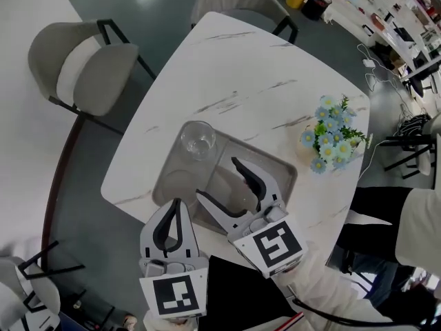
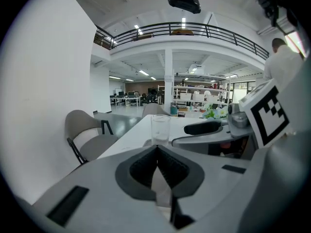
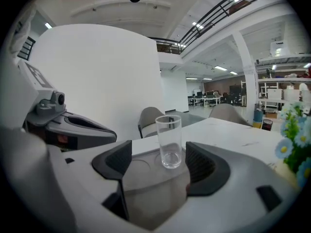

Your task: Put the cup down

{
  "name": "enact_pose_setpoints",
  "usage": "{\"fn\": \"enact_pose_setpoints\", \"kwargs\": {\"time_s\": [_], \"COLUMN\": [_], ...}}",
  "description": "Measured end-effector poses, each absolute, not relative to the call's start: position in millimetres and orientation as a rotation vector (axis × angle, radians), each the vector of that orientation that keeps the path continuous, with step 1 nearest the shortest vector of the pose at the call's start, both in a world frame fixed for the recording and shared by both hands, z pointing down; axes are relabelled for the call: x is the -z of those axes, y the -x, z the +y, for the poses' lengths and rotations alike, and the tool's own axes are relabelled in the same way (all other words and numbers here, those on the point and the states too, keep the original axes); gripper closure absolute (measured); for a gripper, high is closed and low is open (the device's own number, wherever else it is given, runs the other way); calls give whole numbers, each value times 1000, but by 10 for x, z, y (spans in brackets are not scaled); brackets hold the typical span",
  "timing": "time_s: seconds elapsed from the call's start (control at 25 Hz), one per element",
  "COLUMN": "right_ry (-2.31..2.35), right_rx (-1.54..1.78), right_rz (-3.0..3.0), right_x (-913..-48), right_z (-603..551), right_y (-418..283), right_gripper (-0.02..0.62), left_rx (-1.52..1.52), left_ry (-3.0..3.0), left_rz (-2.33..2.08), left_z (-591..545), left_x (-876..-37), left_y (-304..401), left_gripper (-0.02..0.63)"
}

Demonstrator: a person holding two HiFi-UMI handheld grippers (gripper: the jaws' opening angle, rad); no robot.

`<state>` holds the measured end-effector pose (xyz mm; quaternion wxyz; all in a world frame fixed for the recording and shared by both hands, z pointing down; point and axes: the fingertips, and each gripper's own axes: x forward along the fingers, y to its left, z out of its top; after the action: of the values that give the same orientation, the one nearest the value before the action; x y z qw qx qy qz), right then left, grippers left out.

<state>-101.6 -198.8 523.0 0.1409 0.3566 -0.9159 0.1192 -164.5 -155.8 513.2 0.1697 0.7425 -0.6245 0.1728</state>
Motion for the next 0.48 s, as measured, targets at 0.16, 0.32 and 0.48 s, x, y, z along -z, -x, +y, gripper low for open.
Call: {"fn": "enact_pose_setpoints", "kwargs": {"time_s": [0.16, 0.32, 0.48], "right_ry": [-1040, -1062, -1077], "right_rx": [-387, -419, -477], "right_rz": [-2651, -2634, -2619], "right_x": [-5054, -4941, -4804], "right_z": [-1853, -1722, -1581], "right_y": [955, 876, 821], "right_gripper": [245, 247, 275], "left_rx": [-489, -476, -466], "left_ry": [-2134, -2146, -2162], "left_rz": [-1798, -1807, -1809], "left_z": [-1478, -1377, -1299], "left_x": [-4891, -4727, -4549], "left_y": [1655, 1649, 1640], "left_gripper": [597, 597, 597]}}
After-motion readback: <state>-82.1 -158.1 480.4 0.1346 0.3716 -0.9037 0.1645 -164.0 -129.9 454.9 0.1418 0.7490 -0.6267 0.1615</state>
